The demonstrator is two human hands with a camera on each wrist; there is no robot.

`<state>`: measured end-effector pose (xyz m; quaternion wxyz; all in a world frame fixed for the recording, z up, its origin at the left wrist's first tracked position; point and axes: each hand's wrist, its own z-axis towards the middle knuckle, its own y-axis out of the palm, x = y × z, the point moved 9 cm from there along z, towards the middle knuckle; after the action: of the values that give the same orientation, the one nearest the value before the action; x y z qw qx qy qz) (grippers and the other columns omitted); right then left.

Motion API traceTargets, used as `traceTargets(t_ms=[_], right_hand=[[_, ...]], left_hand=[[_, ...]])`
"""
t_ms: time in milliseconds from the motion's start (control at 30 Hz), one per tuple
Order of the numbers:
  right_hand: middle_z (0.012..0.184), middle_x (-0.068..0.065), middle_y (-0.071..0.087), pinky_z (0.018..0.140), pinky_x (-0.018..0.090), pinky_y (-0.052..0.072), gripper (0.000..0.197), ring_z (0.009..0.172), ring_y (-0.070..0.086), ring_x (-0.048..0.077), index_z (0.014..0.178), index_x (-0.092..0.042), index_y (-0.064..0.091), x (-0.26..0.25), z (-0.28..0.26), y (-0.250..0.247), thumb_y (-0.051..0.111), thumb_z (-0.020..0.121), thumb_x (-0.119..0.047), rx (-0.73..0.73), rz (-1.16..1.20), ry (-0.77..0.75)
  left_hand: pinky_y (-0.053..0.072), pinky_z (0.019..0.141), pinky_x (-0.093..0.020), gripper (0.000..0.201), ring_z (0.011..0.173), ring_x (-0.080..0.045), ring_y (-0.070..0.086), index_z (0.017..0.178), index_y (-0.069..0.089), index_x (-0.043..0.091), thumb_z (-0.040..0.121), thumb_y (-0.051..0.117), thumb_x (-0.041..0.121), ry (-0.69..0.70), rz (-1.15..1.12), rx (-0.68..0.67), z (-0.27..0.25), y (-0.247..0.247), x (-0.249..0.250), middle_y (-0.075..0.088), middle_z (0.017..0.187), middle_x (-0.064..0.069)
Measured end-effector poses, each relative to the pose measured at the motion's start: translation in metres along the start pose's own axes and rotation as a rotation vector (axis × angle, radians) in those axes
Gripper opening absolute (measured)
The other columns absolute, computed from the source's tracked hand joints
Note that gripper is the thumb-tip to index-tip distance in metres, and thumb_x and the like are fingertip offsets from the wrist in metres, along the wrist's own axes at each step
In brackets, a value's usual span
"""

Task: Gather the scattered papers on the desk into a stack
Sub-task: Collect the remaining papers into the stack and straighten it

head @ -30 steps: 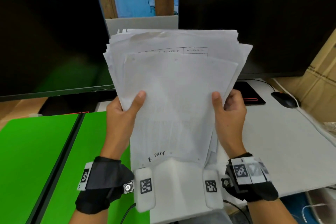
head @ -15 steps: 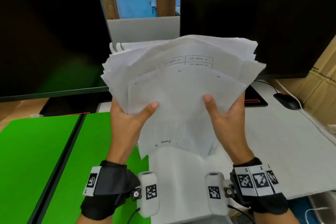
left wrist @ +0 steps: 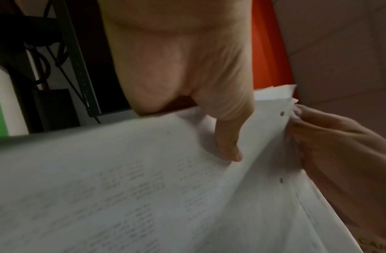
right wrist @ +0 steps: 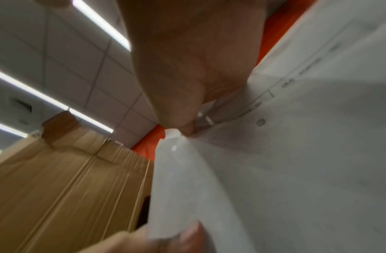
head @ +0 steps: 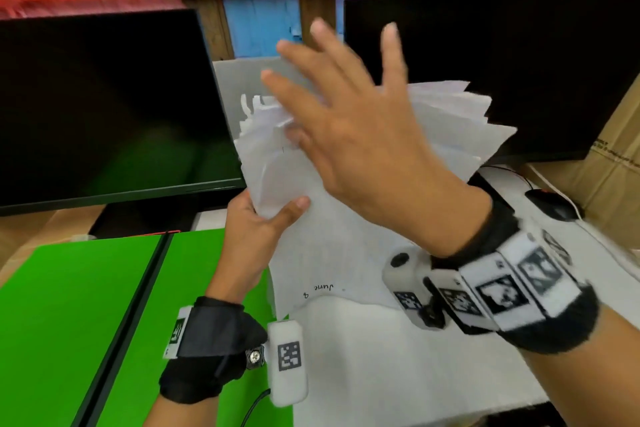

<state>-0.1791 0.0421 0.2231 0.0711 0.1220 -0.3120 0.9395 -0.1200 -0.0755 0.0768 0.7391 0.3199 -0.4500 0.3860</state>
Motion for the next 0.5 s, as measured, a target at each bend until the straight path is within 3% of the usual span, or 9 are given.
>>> traceTargets(t_ms=[67, 167, 300, 400, 500], right_hand=[[0.128, 0.01, 0.056, 0.104, 0.067, 0.024, 0.051, 0.12, 0.051, 0.032, 0.145, -0.016, 0.039, -0.001, 0.006, 0.024, 0.05, 0.095, -0.026, -0.138, -0.04, 0.004], [0.11, 0.008, 0.059, 0.088, 0.05, 0.036, 0.051, 0.097, 0.054, 0.029, 0.146, -0.013, 0.035, -0.011, 0.013, 0.029, 0.041, 0.099, -0.032, -0.142, -0.015, -0.031], [0.112, 0.005, 0.056, 0.079, 0.04, 0.034, 0.064, 0.095, 0.051, 0.026, 0.151, -0.015, 0.024, -0.018, 0.019, 0.033, 0.031, 0.098, -0.05, -0.176, -0.007, -0.107], [0.114, 0.005, 0.054, 0.077, 0.038, 0.032, 0.074, 0.096, 0.05, 0.025, 0.153, -0.018, 0.018, -0.002, 0.017, 0.037, 0.039, 0.093, -0.058, -0.224, -0.001, -0.092], [0.116, 0.004, 0.052, 0.082, 0.04, 0.032, 0.078, 0.102, 0.05, 0.026, 0.15, -0.023, 0.022, 0.041, 0.005, 0.041, 0.045, 0.087, -0.063, -0.341, -0.069, 0.017]], left_hand=[[0.055, 0.071, -0.024, 0.035, 0.089, -0.013, 0.073, 0.102, 0.069, 0.016, 0.071, 0.083, 0.011, -0.007, 0.02, -0.029, -0.002, 0.005, 0.001, 0.077, 0.096, 0.005], [0.054, 0.068, -0.021, 0.026, 0.085, -0.009, 0.072, 0.099, 0.069, 0.016, 0.076, 0.078, 0.006, -0.002, 0.044, -0.002, -0.002, 0.001, 0.003, 0.077, 0.091, 0.008], [0.054, 0.066, -0.022, 0.02, 0.081, -0.009, 0.072, 0.094, 0.069, 0.014, 0.077, 0.074, 0.006, 0.03, 0.032, 0.042, -0.001, -0.005, 0.007, 0.077, 0.087, 0.007], [0.055, 0.067, -0.023, 0.017, 0.081, -0.011, 0.073, 0.093, 0.071, 0.014, 0.08, 0.073, 0.003, 0.022, 0.034, 0.07, 0.0, -0.005, 0.005, 0.077, 0.087, 0.006], [0.056, 0.069, -0.024, 0.02, 0.081, -0.011, 0.073, 0.091, 0.071, 0.017, 0.08, 0.073, 0.001, 0.004, 0.003, 0.134, 0.003, -0.016, 0.001, 0.077, 0.086, 0.008]])
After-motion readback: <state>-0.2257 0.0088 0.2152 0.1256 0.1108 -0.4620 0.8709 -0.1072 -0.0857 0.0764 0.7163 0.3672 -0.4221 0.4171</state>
